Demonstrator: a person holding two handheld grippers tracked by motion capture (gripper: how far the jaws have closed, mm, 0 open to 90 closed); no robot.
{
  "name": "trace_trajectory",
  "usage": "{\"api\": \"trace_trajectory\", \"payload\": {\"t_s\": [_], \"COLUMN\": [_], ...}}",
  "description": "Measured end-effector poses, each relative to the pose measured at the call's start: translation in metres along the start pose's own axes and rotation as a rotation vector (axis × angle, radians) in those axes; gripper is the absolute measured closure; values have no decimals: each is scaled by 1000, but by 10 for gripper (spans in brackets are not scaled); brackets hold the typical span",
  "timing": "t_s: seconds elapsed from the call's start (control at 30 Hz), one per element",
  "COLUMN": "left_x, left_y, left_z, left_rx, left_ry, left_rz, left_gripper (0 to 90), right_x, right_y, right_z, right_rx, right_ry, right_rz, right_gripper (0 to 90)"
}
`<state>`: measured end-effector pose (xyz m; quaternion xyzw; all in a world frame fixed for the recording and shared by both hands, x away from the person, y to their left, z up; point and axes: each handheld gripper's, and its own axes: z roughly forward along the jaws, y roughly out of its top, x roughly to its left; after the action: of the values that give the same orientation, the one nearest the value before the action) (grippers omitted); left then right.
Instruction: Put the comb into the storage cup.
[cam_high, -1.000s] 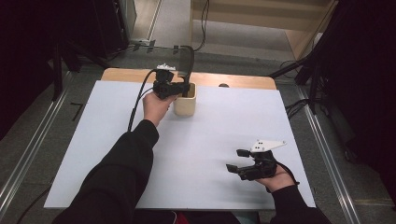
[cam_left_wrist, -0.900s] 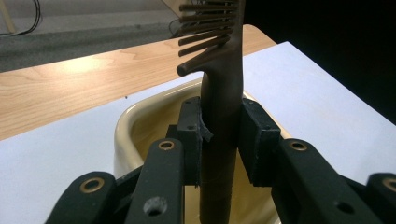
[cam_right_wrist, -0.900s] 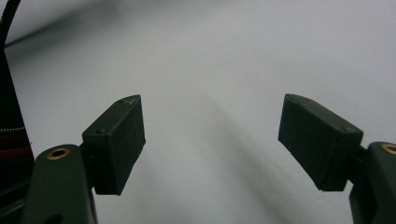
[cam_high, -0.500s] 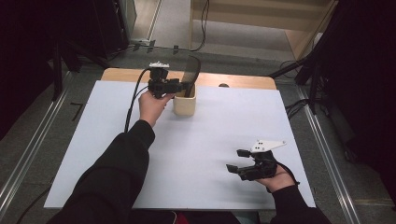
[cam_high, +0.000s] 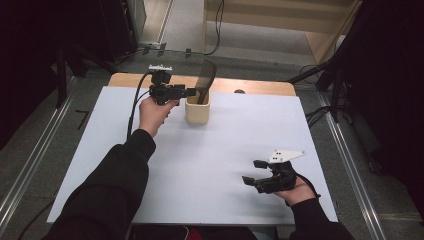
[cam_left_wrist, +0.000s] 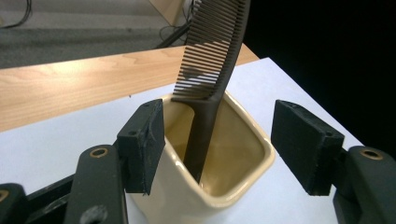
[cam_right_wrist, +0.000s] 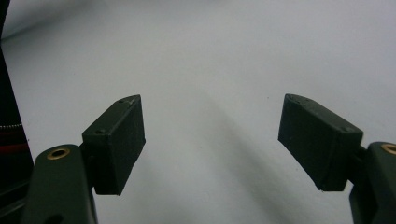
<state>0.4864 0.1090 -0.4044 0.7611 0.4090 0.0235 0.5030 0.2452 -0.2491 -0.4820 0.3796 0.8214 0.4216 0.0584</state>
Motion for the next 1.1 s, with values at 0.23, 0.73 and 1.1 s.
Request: {"api": "trace_trajectory", "payload": {"t_s": [0.23, 0.73, 1.1], "left_x": [2, -3, -8], "left_y": [-5, -18, -33], "left_z": [-12, -31, -36], "left_rx": [14, 56, 97], "left_ry": [-18, -78, -89], "left_rz": [2, -17, -6], "left_gripper": [354, 336, 326], "right_x": [0, -1, -2], "right_y": [0, 0, -1], "right_z": [0, 0, -1], "right_rx": [2, 0, 1], "right_ry": [-2, -6, -12], "right_rz": [0, 6, 12], "right_gripper": [211, 211, 211]}}
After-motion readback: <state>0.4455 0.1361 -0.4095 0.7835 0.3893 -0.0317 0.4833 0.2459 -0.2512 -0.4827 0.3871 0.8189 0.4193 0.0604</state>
